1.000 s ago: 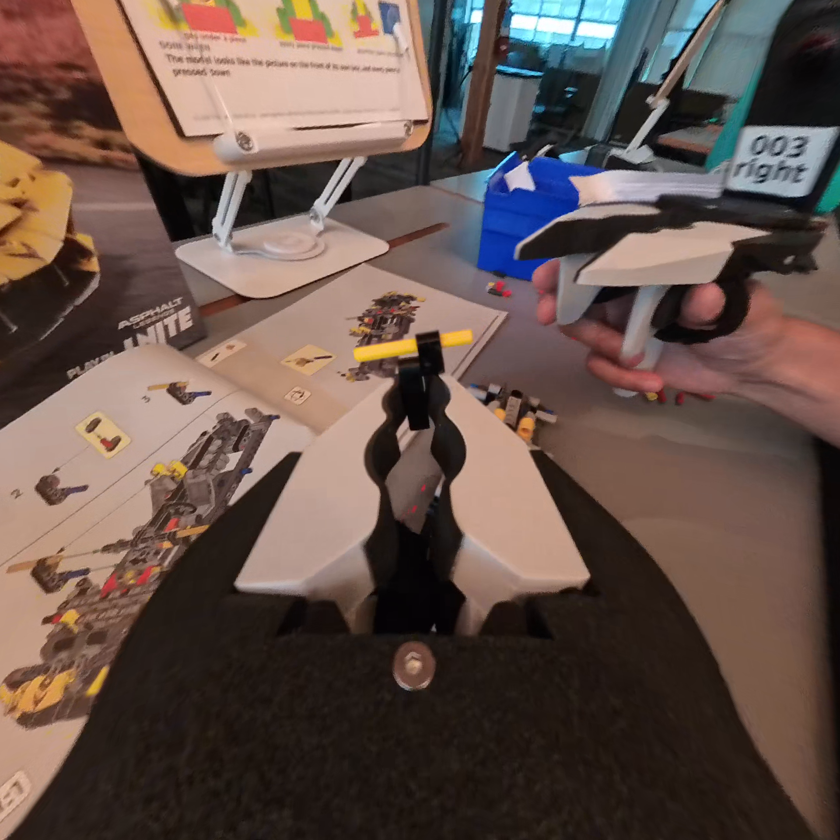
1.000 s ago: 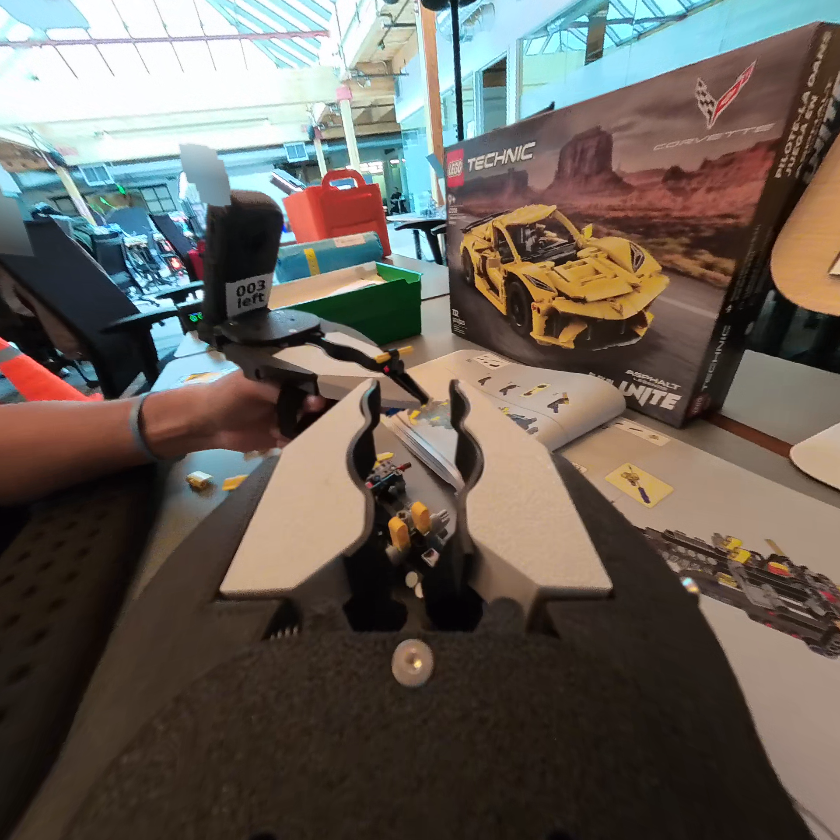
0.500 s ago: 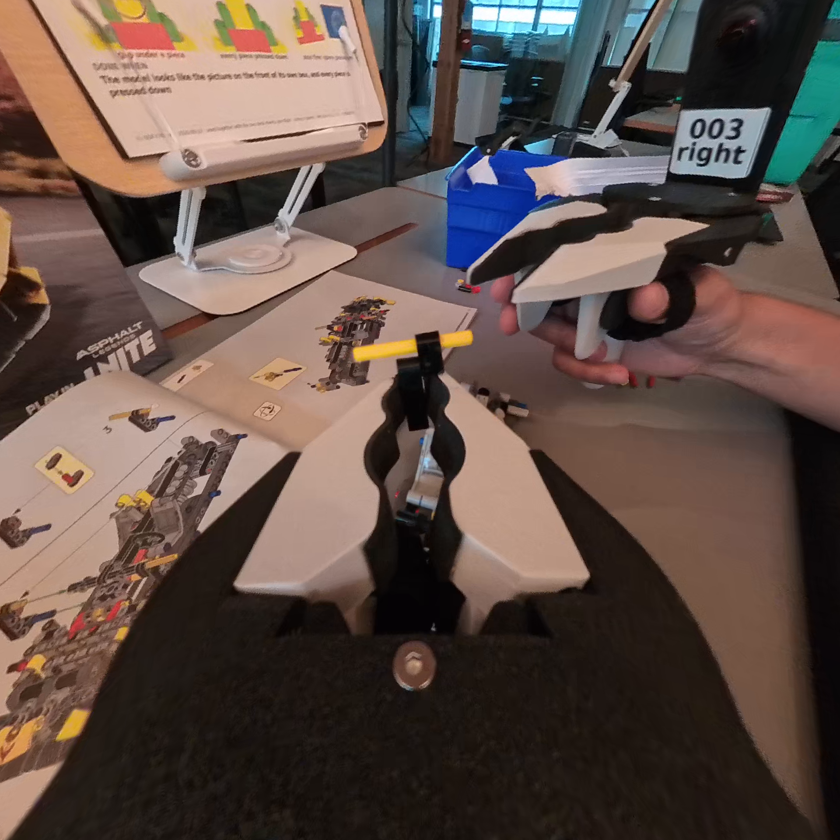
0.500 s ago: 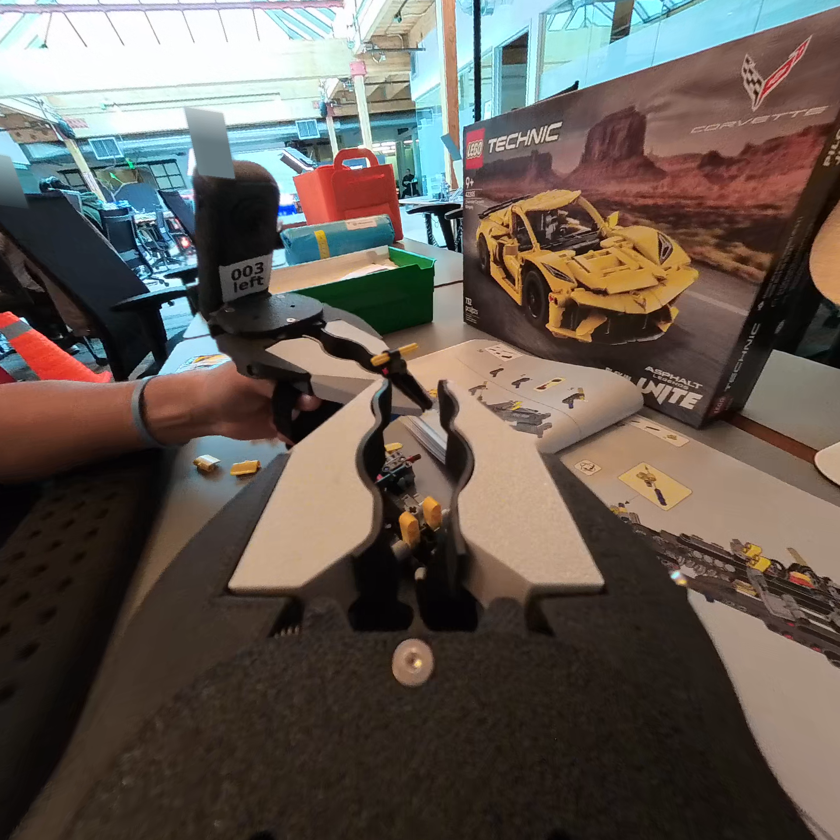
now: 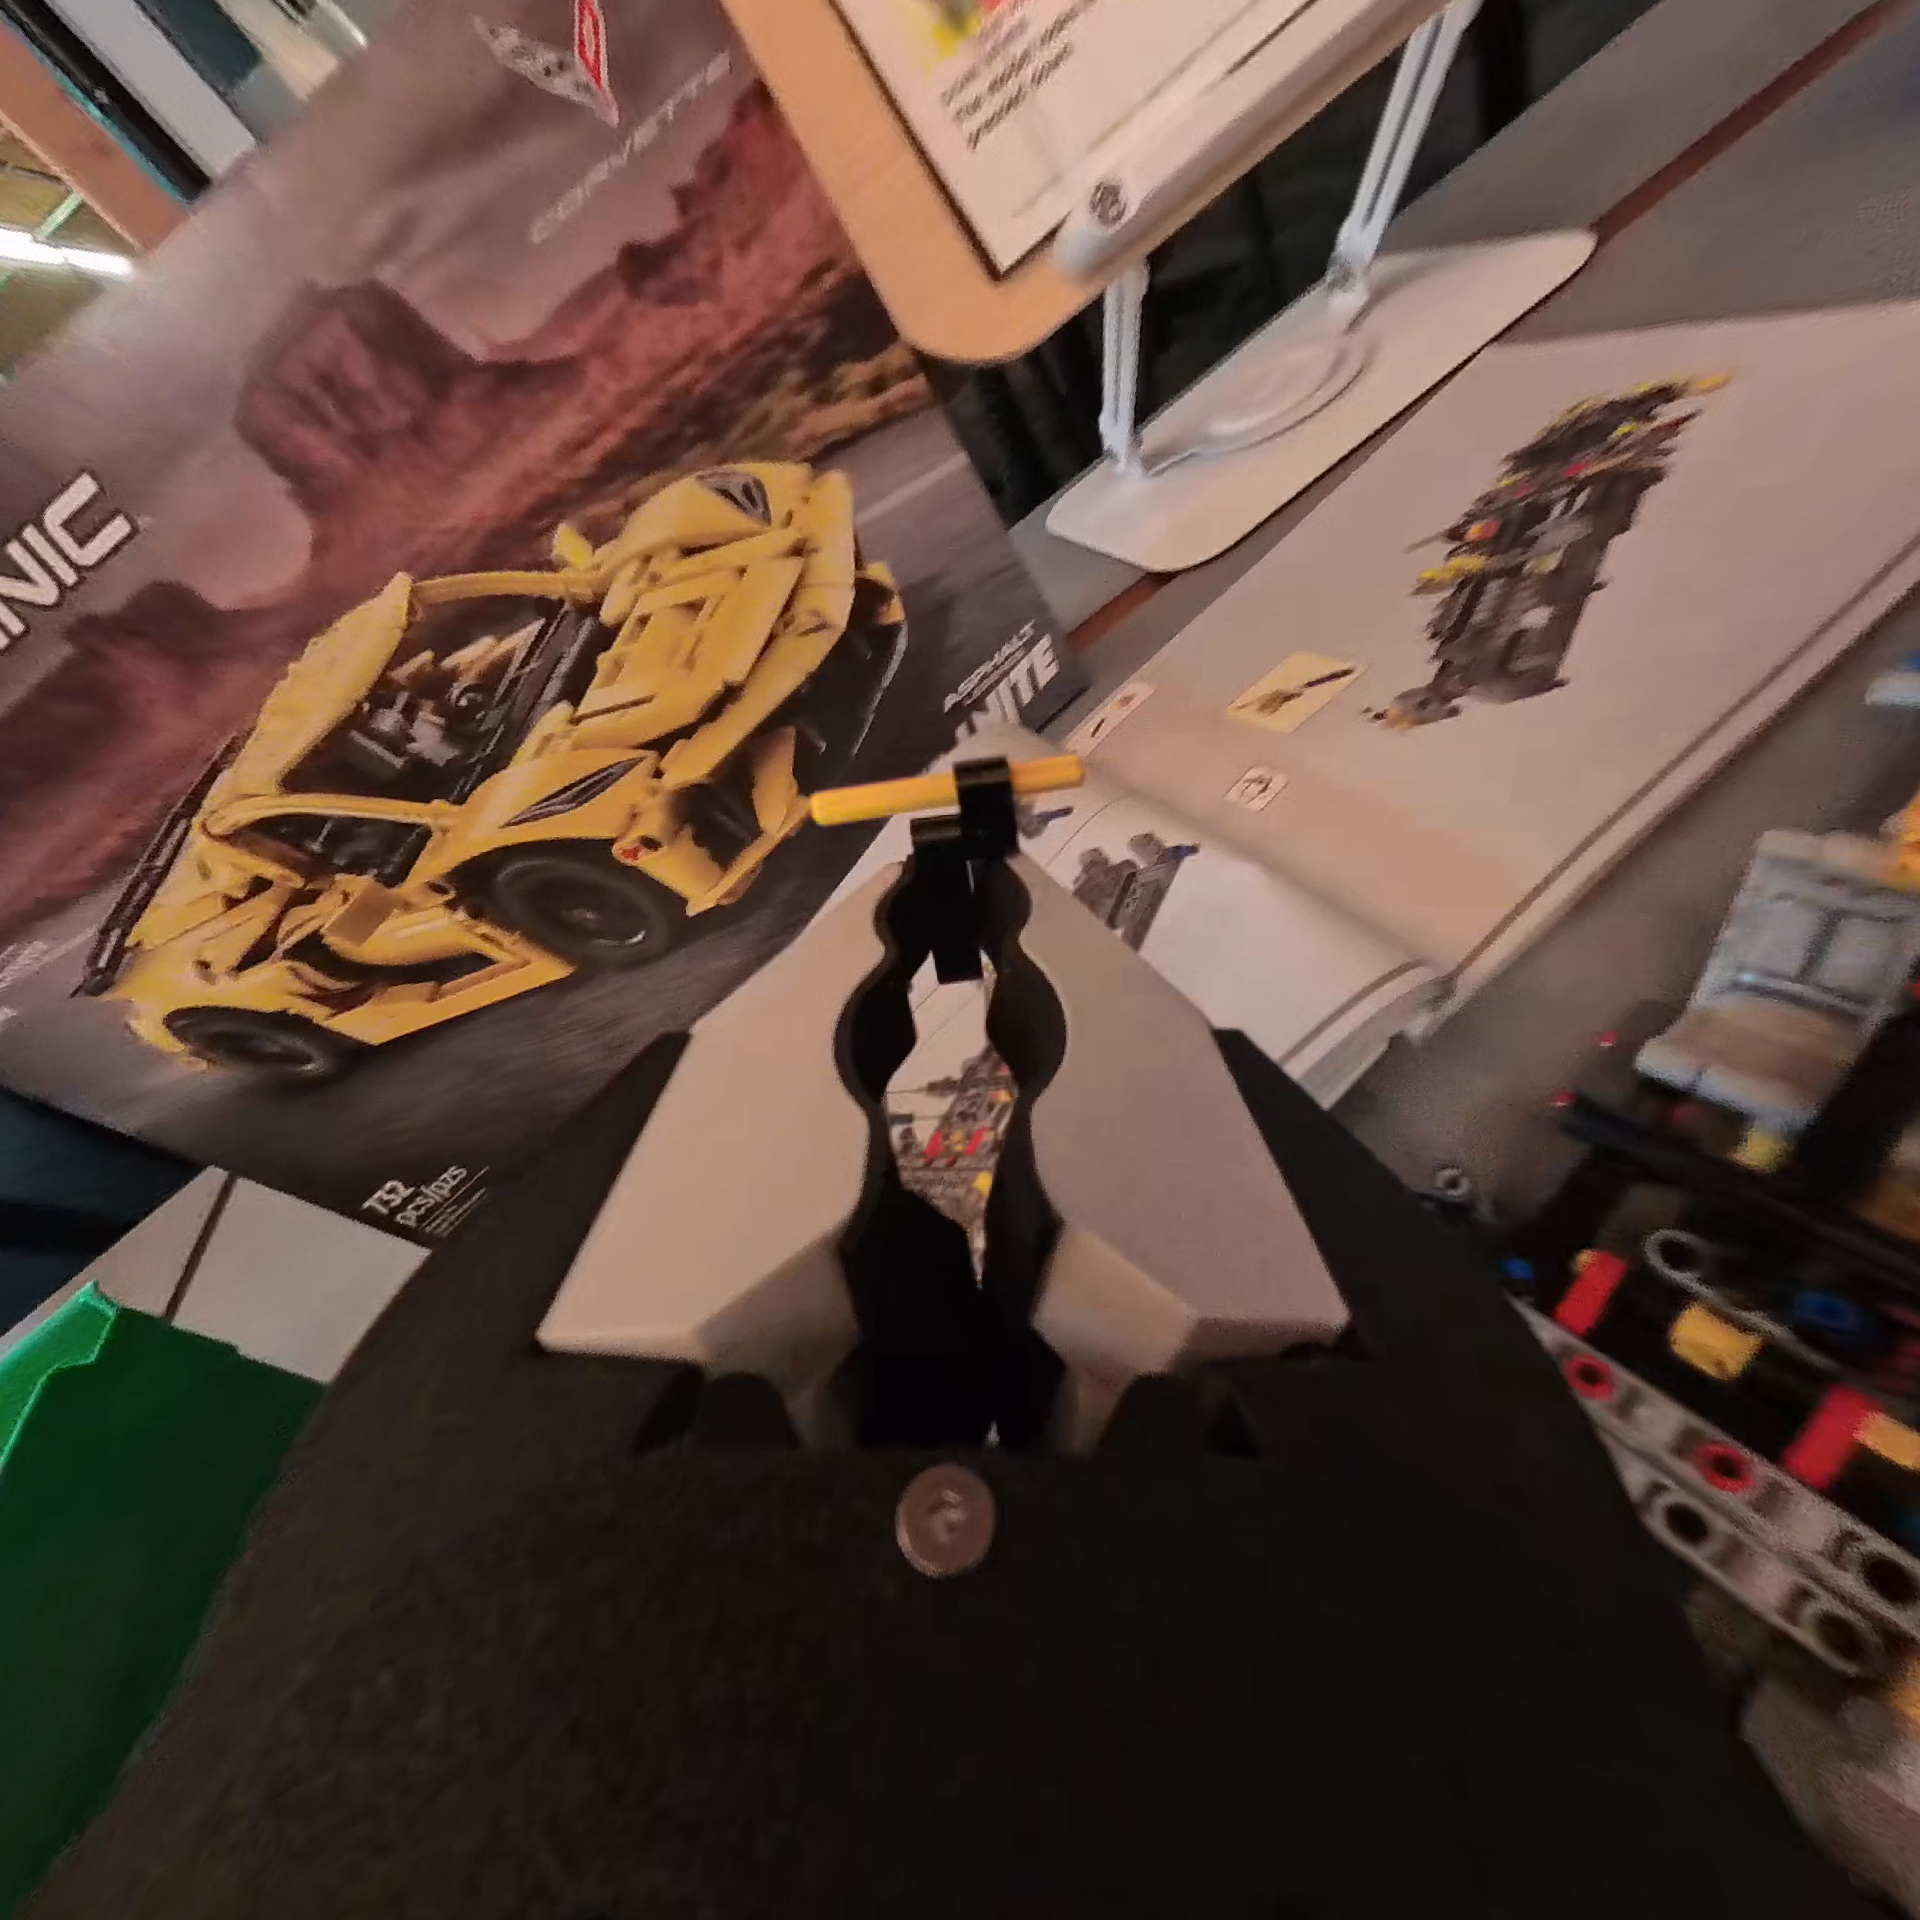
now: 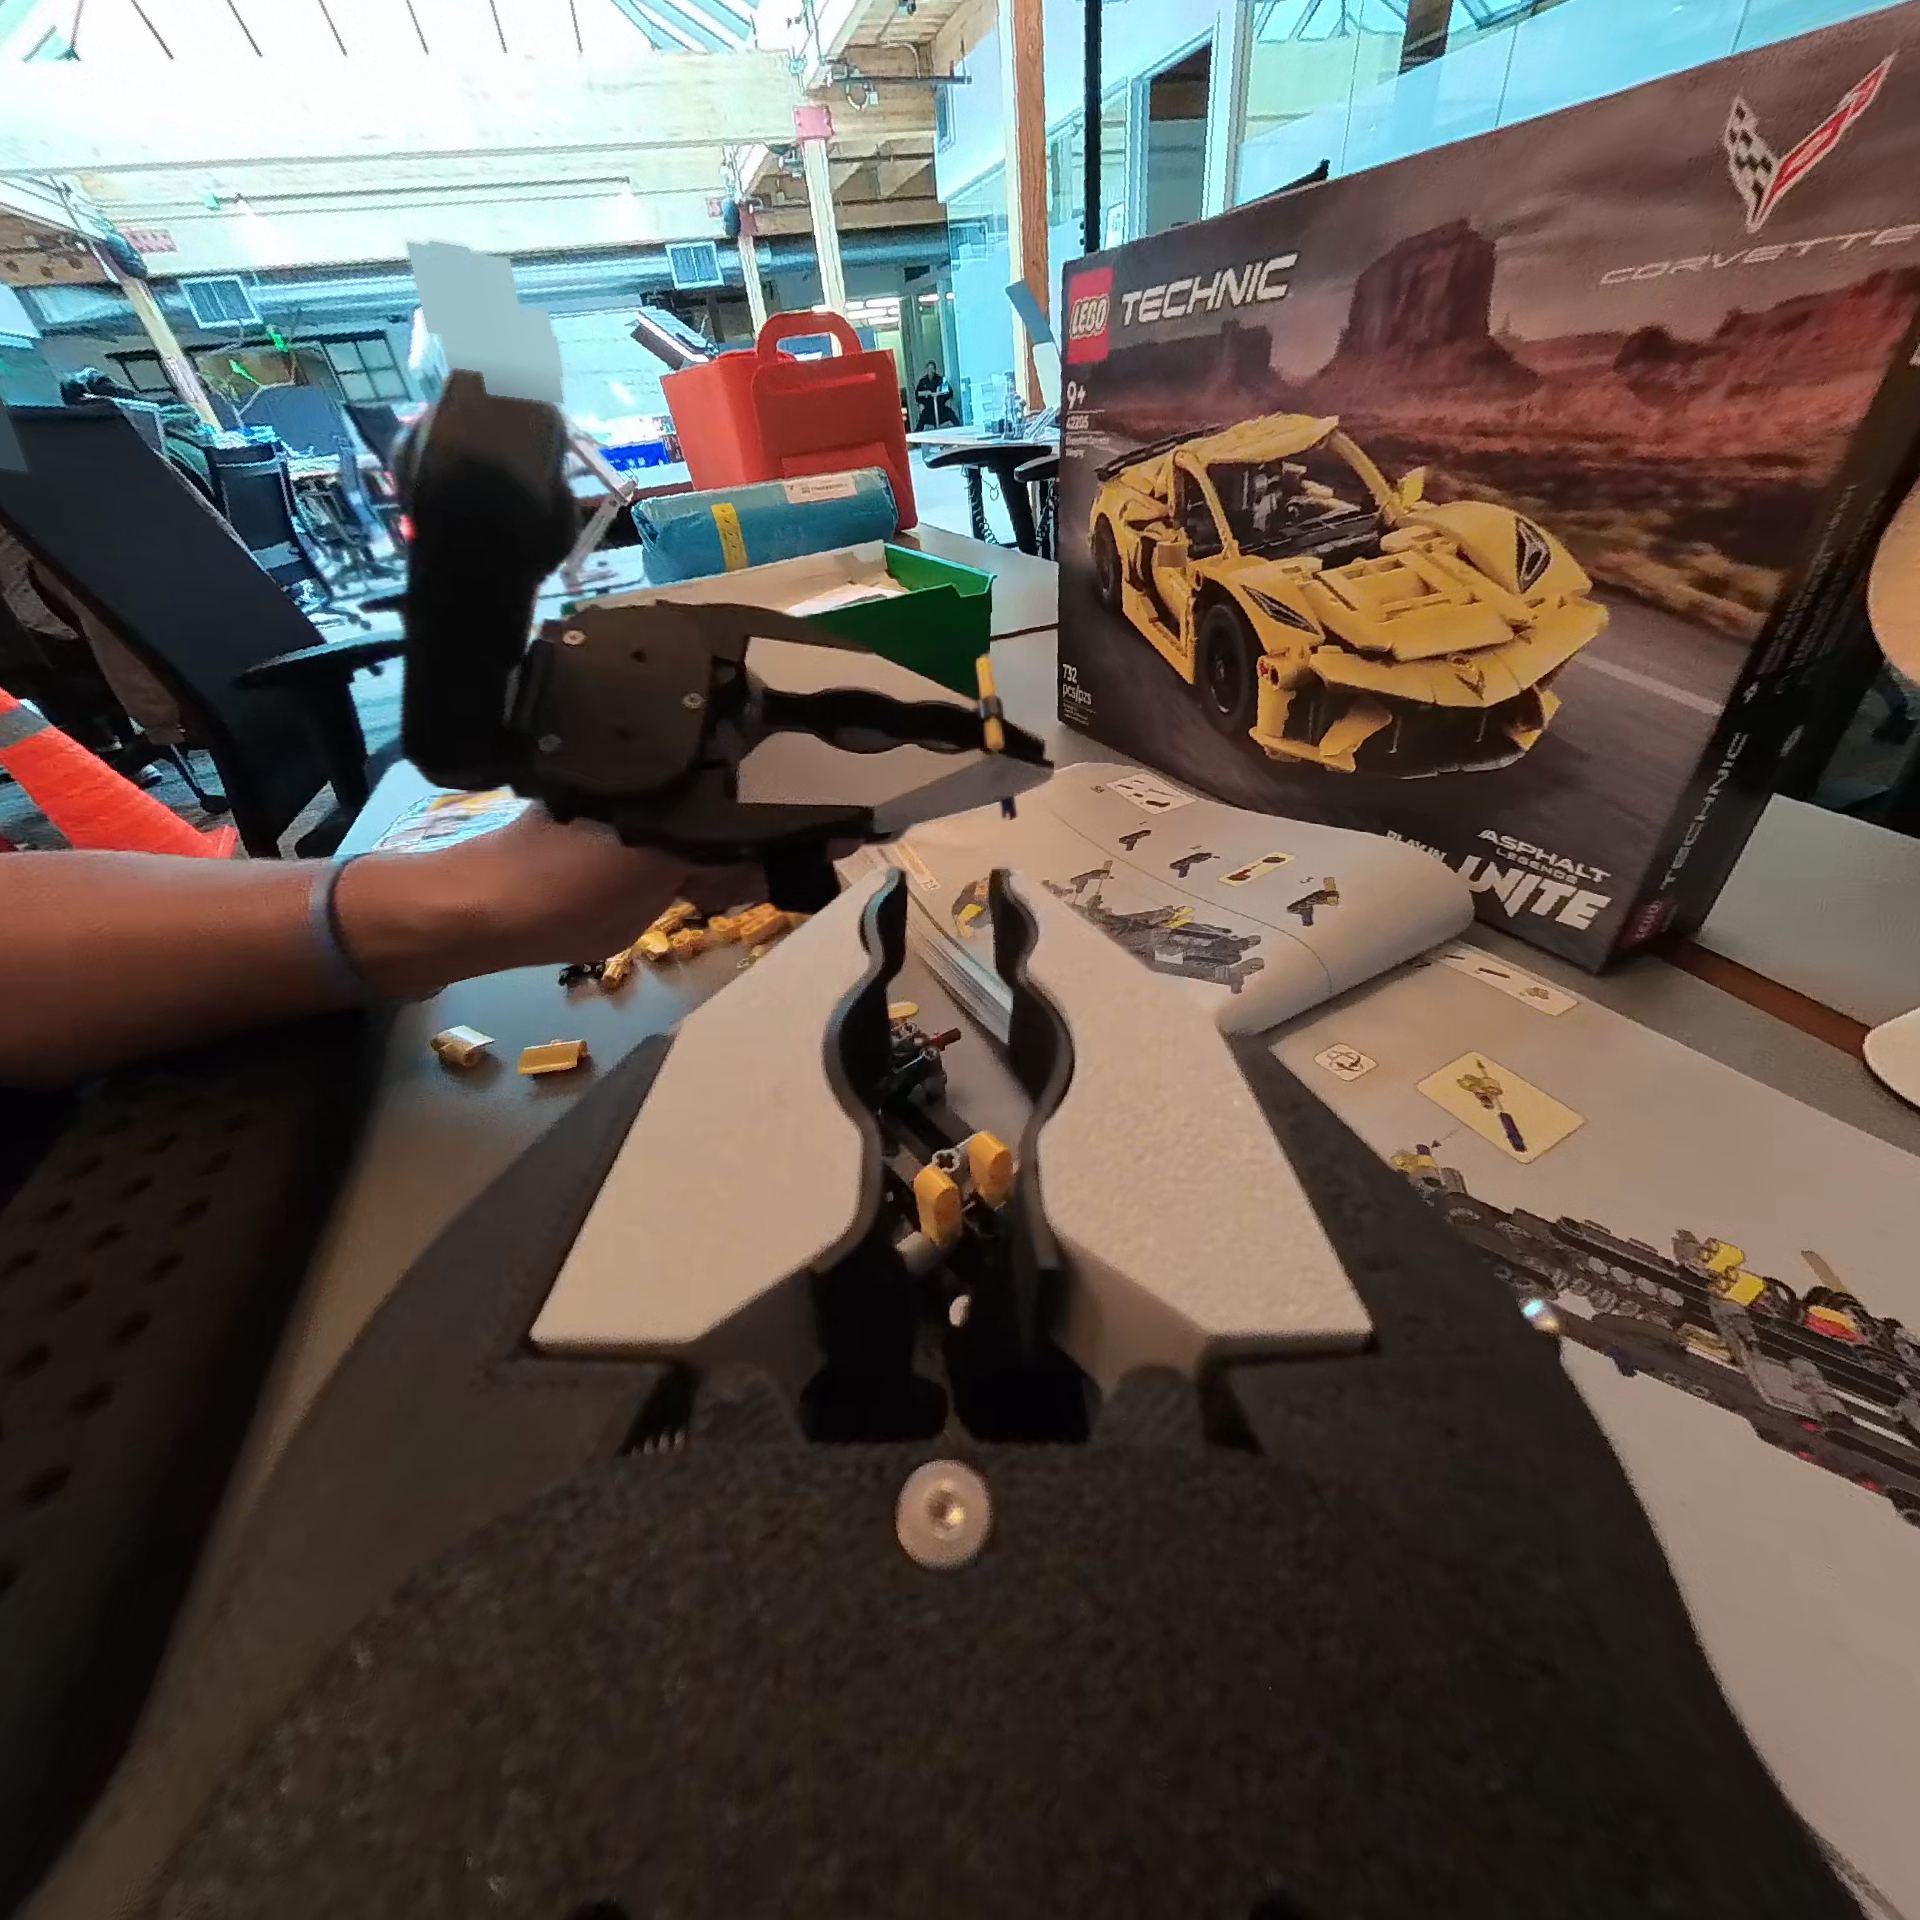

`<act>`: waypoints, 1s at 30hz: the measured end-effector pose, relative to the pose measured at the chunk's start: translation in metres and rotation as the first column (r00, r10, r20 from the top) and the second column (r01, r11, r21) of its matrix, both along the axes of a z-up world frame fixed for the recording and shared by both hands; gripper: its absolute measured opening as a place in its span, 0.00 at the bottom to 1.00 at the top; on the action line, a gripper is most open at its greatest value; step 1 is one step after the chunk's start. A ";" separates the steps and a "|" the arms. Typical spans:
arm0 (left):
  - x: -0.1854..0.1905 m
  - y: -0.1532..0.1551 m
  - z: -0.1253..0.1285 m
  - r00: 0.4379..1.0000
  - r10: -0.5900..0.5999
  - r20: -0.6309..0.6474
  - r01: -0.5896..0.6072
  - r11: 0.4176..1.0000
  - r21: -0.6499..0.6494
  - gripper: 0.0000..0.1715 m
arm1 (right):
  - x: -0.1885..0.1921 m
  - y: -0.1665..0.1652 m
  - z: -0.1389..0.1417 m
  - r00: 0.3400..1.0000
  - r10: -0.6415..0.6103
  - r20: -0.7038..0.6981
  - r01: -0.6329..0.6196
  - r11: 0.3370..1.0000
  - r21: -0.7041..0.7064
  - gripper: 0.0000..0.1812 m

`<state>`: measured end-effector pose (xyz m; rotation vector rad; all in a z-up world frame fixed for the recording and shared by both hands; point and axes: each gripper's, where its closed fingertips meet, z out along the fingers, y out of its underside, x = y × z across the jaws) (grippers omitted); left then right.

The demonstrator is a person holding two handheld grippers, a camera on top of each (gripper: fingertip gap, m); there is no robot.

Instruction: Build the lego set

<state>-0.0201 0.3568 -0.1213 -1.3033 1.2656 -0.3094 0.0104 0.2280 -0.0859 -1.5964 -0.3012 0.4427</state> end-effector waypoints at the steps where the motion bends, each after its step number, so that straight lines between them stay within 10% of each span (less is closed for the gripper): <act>1: 0.000 0.004 -0.002 1.000 0.003 -0.003 -0.003 1.000 -0.007 0.03 | 0.000 0.001 -0.001 1.000 0.000 0.001 0.000 1.000 -0.005 0.08; 9: 0.002 0.013 -0.009 0.985 -0.172 -0.020 0.171 0.985 -0.034 0.03 | 0.013 0.006 -0.007 0.995 -0.091 0.029 0.093 0.994 -0.061 0.10; 16: -0.036 0.069 0.014 0.990 -0.026 0.142 0.047 0.987 -0.151 0.03 | 0.056 0.011 -0.002 0.943 -0.329 0.052 0.328 0.944 0.011 0.14; 21: -0.054 0.087 0.017 0.974 0.054 0.222 0.005 0.967 -0.256 0.03 | 0.069 0.016 -0.026 0.939 -0.341 -0.055 0.330 0.933 -0.146 0.27; 30: -0.052 0.077 0.008 0.974 0.027 0.227 0.037 0.961 -0.273 0.03 | 0.040 0.007 -0.017 0.976 -0.166 -0.142 0.140 0.975 -0.174 0.10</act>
